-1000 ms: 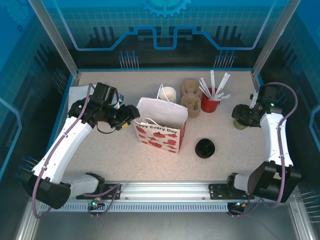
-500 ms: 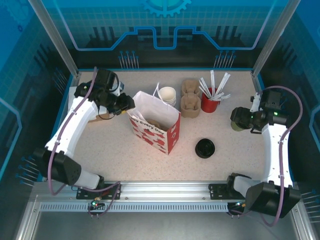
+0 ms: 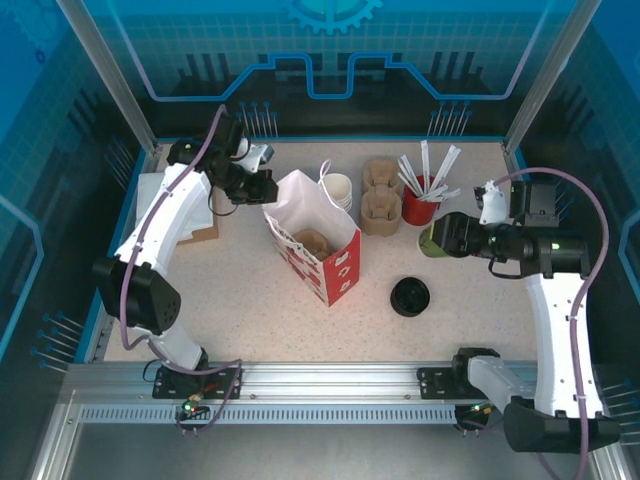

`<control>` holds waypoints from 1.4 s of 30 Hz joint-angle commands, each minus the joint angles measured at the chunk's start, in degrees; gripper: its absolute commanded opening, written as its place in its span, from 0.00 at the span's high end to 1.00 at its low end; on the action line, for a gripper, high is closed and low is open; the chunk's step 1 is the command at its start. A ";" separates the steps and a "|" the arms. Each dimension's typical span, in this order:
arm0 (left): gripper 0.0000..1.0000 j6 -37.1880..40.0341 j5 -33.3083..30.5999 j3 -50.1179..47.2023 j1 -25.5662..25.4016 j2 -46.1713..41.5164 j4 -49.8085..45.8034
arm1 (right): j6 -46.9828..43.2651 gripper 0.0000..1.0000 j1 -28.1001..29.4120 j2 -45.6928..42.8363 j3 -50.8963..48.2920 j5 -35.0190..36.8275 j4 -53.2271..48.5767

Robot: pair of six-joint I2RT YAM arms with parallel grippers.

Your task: Pack the takeout coffee

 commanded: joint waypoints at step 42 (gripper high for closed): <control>0.39 -27.41 7.64 -14.06 2.69 -12.82 3.94 | 3.33 0.24 46.77 47.68 59.78 18.81 -13.78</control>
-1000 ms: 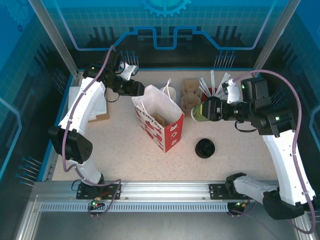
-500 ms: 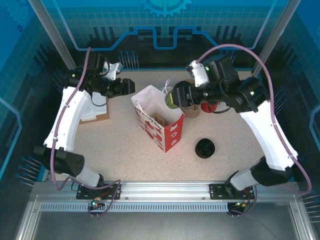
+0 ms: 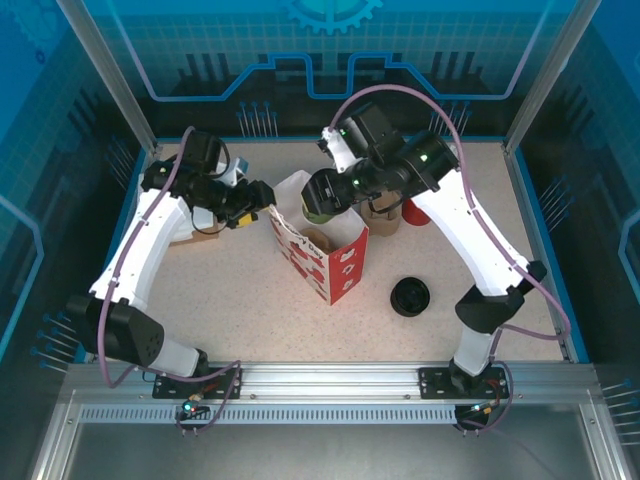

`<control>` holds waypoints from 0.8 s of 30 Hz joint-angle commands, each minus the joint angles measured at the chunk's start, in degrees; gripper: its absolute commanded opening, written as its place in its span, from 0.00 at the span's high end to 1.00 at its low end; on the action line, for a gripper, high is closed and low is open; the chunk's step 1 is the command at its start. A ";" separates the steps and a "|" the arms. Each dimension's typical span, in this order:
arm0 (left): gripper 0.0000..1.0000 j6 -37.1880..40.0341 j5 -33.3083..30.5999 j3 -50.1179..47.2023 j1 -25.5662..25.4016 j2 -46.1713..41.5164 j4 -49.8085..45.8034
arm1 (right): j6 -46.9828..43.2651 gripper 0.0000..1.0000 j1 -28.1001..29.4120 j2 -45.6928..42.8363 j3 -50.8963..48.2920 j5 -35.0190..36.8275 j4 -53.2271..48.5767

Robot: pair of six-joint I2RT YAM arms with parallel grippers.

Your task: Pack the takeout coffee

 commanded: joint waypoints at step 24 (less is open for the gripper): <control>0.54 -2.92 0.25 -2.66 -0.26 1.37 2.97 | -6.56 0.25 2.28 4.85 -7.07 0.00 -4.73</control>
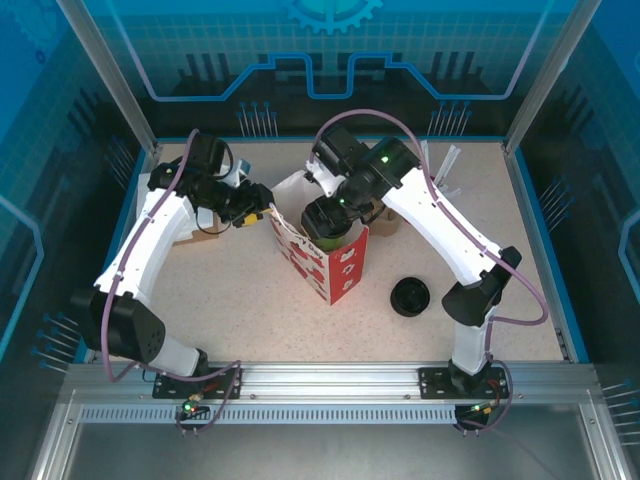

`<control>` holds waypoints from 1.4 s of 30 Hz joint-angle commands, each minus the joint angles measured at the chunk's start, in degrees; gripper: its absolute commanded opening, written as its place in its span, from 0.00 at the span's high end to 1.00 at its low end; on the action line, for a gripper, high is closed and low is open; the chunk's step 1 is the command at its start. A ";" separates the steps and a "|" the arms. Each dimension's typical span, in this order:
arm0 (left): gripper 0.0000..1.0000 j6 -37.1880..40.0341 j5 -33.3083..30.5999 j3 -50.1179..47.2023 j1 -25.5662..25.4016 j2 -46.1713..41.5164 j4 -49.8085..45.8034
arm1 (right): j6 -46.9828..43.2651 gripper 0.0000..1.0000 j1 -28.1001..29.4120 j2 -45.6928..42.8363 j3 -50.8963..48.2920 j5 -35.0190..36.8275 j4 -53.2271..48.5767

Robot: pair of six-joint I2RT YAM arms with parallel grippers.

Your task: Pack the takeout coffee

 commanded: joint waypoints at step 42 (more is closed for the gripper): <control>0.54 -0.12 -1.32 -0.55 -0.23 1.16 -1.23 | -5.13 0.24 1.20 4.22 -7.99 1.75 -0.73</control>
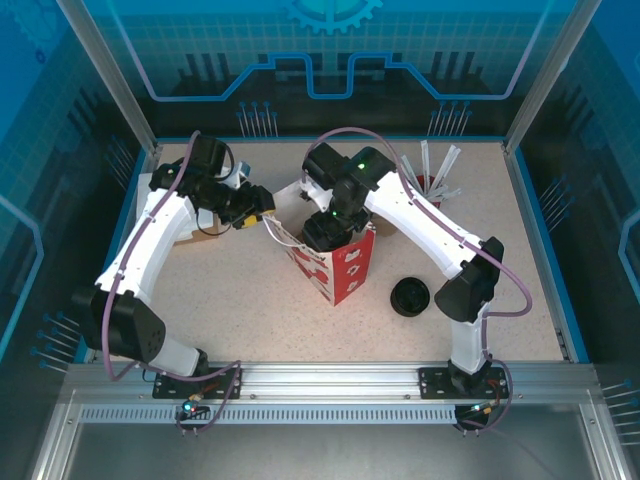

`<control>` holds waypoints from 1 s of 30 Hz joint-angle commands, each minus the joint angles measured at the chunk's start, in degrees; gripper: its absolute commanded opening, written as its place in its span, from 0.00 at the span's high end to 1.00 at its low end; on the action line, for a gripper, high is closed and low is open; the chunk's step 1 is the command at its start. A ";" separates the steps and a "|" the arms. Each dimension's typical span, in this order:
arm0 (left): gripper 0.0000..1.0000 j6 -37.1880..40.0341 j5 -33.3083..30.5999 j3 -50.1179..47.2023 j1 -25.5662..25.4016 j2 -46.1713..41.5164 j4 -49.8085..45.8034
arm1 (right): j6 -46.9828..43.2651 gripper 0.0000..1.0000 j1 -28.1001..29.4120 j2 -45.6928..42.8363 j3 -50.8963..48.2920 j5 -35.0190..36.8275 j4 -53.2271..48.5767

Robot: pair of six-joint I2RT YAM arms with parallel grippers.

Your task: Pack the takeout coffee

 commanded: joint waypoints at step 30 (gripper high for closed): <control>0.78 -0.57 -1.86 6.08 -3.11 0.74 -2.82 | 1.06 0.24 2.56 6.34 5.97 0.59 -3.31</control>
